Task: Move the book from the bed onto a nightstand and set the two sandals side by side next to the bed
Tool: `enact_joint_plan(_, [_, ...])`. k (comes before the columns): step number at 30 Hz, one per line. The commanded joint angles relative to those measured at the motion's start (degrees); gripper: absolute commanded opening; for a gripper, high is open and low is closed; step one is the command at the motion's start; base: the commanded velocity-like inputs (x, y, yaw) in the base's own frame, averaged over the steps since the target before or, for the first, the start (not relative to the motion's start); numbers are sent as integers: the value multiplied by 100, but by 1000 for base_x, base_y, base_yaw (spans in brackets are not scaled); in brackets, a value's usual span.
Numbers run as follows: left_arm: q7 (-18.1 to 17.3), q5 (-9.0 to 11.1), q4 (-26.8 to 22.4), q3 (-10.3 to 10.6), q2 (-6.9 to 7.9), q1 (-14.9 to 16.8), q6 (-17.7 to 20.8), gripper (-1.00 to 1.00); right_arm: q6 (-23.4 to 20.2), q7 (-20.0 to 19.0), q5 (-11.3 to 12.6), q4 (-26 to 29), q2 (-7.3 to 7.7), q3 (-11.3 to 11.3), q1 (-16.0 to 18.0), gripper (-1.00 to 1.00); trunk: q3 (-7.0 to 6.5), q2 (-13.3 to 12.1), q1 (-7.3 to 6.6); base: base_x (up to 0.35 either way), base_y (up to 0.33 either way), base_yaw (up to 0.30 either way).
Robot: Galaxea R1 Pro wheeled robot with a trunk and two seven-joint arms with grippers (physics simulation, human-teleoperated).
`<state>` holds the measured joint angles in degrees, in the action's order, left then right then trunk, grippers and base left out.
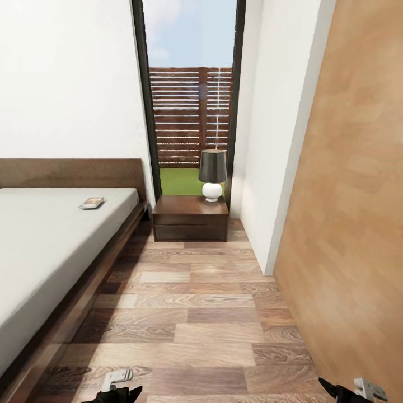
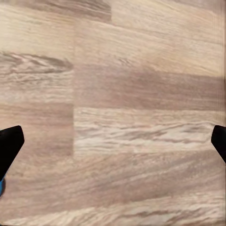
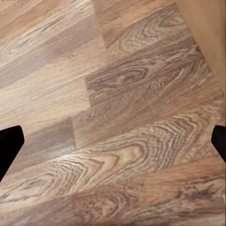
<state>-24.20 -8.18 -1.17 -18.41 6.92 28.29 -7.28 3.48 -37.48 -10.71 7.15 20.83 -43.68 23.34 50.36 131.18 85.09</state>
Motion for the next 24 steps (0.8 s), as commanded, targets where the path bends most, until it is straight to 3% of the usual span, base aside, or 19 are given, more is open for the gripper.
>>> enact_joint_plan(1, [-15,-61,3,-49,3,1,-28,100,4,-14,-45,-9,106,-105,4,100,6,2,-1,0,0,-282])
enact_joint_plan(14, [-15,-61,3,-49,2,1,-28,100,4,-14,-45,-12,106,-105,4,100,6,2,-1,0,-3,-262])
enact_joint_plan(24, [-15,-61,3,-49,-21,1,-28,100,4,-22,-35,-22,106,-105,4,100,6,2,-1,22,-53,-25])
